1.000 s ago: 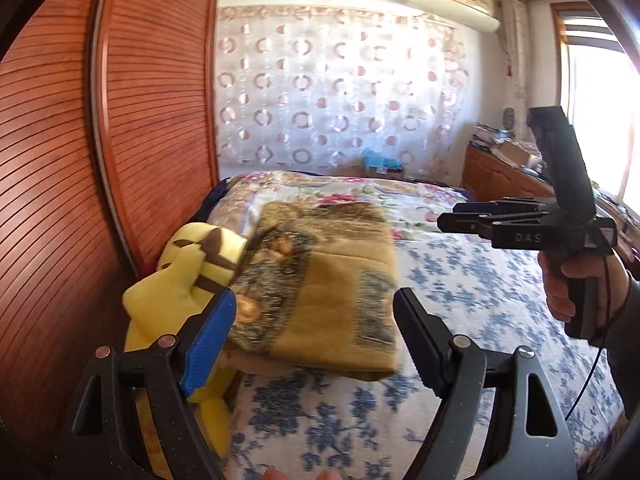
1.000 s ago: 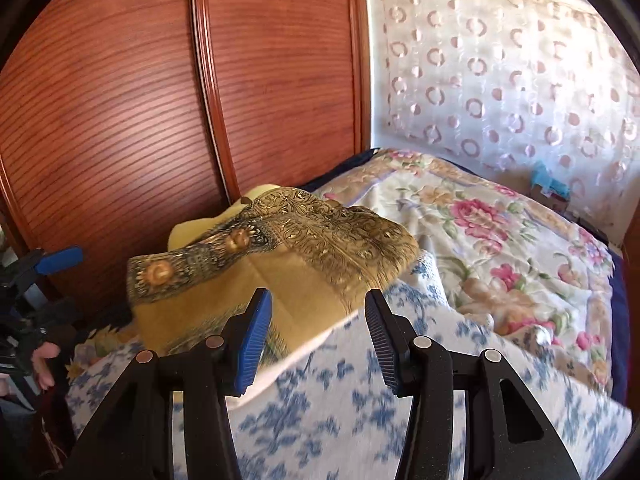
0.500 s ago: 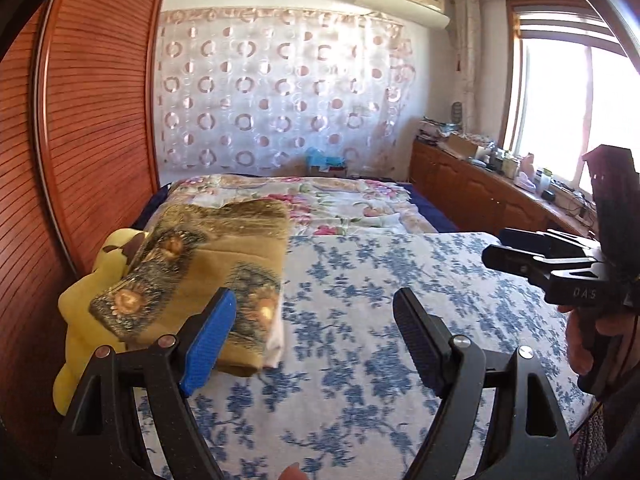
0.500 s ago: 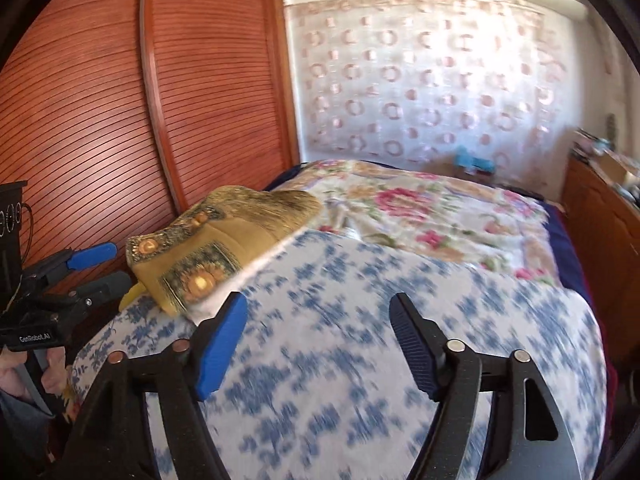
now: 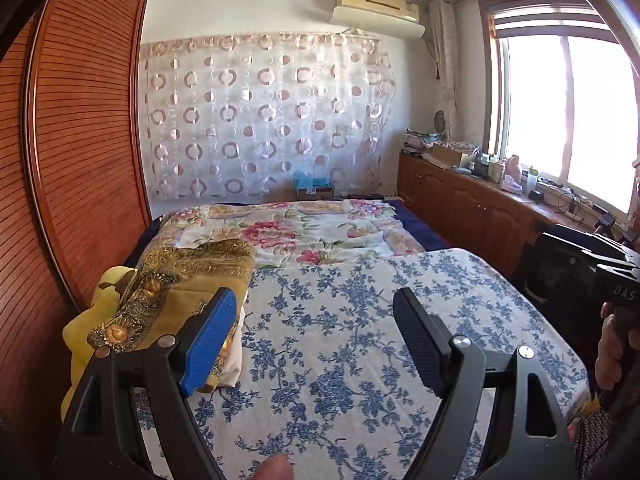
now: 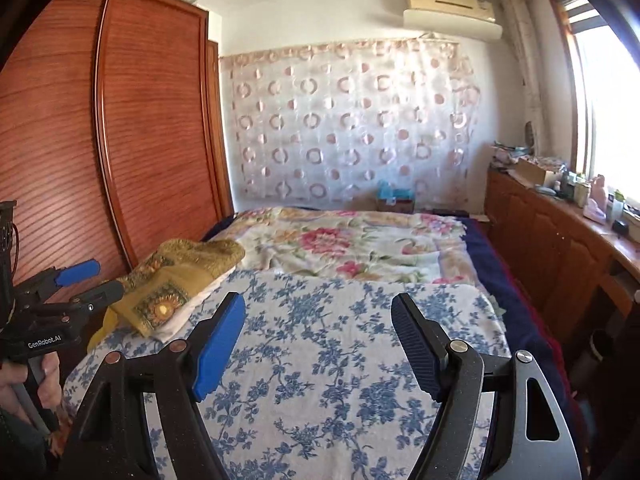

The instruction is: Fold small clothes

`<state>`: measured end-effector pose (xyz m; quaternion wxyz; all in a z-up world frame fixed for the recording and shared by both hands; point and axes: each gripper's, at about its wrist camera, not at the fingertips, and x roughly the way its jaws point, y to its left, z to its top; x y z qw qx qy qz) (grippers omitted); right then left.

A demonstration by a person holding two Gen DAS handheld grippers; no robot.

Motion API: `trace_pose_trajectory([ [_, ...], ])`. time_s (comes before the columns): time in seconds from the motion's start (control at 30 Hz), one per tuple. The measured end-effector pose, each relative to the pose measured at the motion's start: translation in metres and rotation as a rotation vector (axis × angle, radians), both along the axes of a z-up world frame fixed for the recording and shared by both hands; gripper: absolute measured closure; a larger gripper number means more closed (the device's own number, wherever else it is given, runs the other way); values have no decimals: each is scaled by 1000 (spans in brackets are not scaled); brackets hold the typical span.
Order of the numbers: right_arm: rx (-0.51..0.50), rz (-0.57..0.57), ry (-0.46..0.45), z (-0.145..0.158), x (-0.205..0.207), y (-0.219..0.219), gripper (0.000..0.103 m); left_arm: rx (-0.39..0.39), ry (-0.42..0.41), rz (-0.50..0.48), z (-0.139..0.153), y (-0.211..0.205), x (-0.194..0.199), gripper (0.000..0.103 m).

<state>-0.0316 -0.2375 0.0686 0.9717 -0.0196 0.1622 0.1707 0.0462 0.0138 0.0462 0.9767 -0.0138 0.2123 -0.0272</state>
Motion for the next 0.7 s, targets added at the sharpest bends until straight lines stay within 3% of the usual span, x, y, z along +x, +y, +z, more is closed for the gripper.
trace_pose_trajectory([
  [0.37, 3, -55, -46, -6, -35, 8, 26, 15, -14, 21, 11, -4, -6, 22],
  [0.7, 20, -76, -32, -6, -7, 18, 26, 18, -19, 32, 11, -4, -9, 22],
])
